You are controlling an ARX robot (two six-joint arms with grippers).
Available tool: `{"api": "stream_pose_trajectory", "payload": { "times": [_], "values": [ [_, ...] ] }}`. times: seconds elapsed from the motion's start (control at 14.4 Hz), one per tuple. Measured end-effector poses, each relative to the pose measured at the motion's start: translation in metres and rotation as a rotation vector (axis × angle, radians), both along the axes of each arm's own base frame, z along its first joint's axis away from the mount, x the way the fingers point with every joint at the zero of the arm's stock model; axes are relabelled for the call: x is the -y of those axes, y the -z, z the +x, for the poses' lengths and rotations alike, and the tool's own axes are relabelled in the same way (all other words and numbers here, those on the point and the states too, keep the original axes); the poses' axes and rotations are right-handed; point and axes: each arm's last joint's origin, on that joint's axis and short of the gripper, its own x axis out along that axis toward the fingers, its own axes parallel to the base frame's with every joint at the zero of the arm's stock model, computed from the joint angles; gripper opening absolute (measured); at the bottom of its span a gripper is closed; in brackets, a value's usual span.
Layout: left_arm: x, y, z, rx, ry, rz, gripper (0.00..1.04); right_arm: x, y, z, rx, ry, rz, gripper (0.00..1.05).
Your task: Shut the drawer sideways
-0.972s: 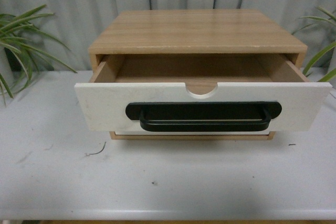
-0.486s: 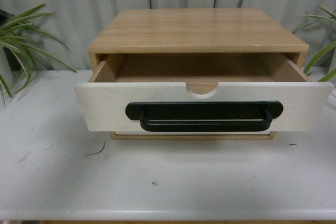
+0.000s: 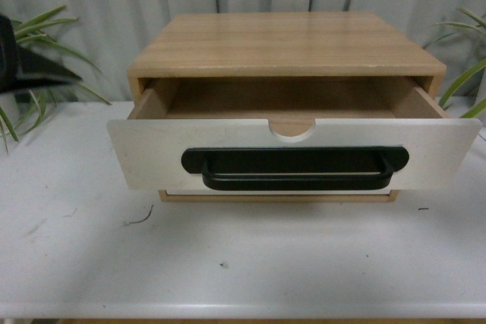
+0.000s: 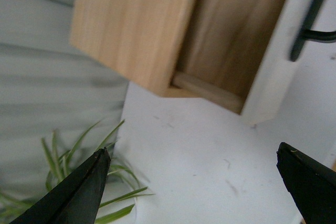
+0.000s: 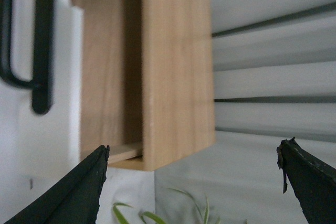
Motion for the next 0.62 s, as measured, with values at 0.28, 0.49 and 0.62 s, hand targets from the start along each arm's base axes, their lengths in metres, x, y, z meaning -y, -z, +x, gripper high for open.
{"api": "stream_pose_trajectory", "payload": {
  "times": [0.28, 0.49, 0.62],
  "values": [
    [0.022, 0.026, 0.011, -0.015, 0.065, 0.015, 0.98, 0.006, 0.023, -0.001, -0.168, 0.001, -0.145, 0.98],
    [0.038, 0.047, 0.018, -0.04, 0.102, 0.025, 0.98, 0.001, 0.035, 0.012, -0.167, 0.011, -0.175, 0.98],
    [0.043, 0.054, 0.024, -0.025, 0.096, 0.028, 0.98, -0.006, 0.043, 0.021, -0.166, 0.006, -0.195, 0.98]
  ]
}}
